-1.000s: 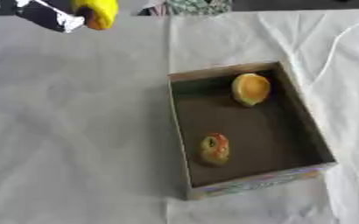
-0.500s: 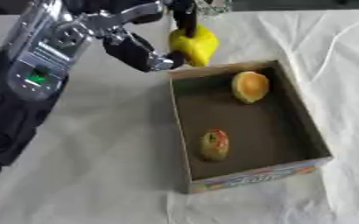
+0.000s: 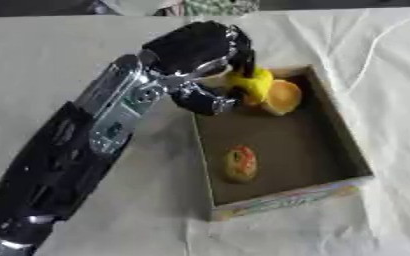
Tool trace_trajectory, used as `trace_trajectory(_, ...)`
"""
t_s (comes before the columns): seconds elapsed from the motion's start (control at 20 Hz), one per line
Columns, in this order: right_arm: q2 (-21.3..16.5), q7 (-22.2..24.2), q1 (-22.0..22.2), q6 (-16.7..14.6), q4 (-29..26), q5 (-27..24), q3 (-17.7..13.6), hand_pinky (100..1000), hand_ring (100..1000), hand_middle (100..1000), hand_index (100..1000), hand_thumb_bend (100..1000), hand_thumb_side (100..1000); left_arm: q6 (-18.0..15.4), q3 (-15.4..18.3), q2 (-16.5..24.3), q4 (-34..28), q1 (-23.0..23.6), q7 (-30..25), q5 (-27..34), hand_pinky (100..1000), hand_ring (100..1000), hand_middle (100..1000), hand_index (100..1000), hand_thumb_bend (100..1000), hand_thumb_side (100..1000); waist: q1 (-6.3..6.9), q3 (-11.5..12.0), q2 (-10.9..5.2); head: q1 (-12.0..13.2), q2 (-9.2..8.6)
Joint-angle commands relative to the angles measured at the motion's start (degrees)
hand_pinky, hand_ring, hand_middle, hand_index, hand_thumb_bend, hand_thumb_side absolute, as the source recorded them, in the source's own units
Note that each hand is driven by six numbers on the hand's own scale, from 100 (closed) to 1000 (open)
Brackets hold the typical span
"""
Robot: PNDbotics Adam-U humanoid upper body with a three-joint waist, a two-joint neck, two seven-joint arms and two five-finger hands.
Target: Pick up objects on the table and place them in the box.
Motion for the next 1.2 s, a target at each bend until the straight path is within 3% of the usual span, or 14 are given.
trace_trajectory(0.05,-1.5,0.0,-0.6,0.0,-0.8,-0.1,-0.8,881,787,676,762,100,535,-0.5,-0.2,-1.2,2.4,-0.1,0.3,-0.9,839,824,766,894,143,100,-0.12,-0.2,-0.93,0.0,-0.70)
trace_trajectory(0.1,-1.4,0.0,-0.5,0.0,-0.8,-0.2,-0.8,881,787,676,762,100,535,-0.7,-0.3,-1.3,3.1,0.2,-0.4,-0.7,848,834,780,902,147,100,-0.06,-0.2,-0.93,-0.1,-0.73)
trace_trajectory(0.15,-1.3,0.0,-0.5,0.1,-0.8,-0.2,-0.8,881,787,676,762,100,536,-0.8,-0.3,-1.4,3.5,0.4,-0.8,-0.6,915,909,855,946,176,138,-0.01,-0.2,-0.93,-0.1,-0.69)
trace_trajectory(0.25,-1.1,0.0,-0.4,0.1,-0.8,-0.2,-0.8,882,787,675,762,100,535,-0.9,-0.1,-1.4,3.5,0.6,-0.8,-0.6,945,960,883,963,252,218,0.06,-0.1,-0.96,-0.2,-0.58)
trace_trajectory(0.45,-0.6,0.0,-0.1,0.4,-0.8,-0.4,-0.8,882,787,675,761,100,537,-0.4,0.8,-1.0,1.6,0.4,1.1,-0.3,936,956,868,957,285,261,0.10,0.0,-1.04,-0.2,-0.40)
trace_trajectory(0.6,-0.5,-0.1,-0.1,0.4,-0.8,-0.5,-0.8,882,787,674,761,100,537,0.3,1.6,-0.4,-1.3,0.0,2.4,1.3,920,944,856,945,221,217,0.09,0.3,-1.08,-0.2,-0.12)
trace_trajectory(0.75,-0.6,0.0,0.0,0.1,-0.8,-0.5,-0.8,881,787,675,761,100,537,2.3,3.3,1.1,-6.4,-0.9,4.4,4.8,893,918,832,918,100,157,0.11,0.5,-1.24,-0.2,0.29)
trace_trajectory(0.95,-0.9,-0.1,0.4,-0.6,-0.8,-0.3,-0.9,880,788,677,762,100,539,5.3,7.6,5.6,-14.8,-1.0,10.0,16.6,828,867,783,884,100,219,0.24,1.3,-1.62,-0.5,0.59)
trace_trajectory(1.15,-1.3,-0.3,1.1,-1.7,-0.8,0.2,-1.2,879,788,678,763,100,538,7.6,14.6,14.4,-20.9,1.5,16.6,35.1,804,826,740,866,100,427,0.31,2.5,-1.92,-1.2,0.70)
trace_trajectory(1.2,-1.4,-0.4,1.4,-2.0,-0.8,0.4,-1.3,879,788,678,763,100,538,8.4,16.8,16.9,-22.1,2.3,18.2,39.2,803,823,739,865,100,439,0.31,2.9,-1.94,-1.4,0.69)
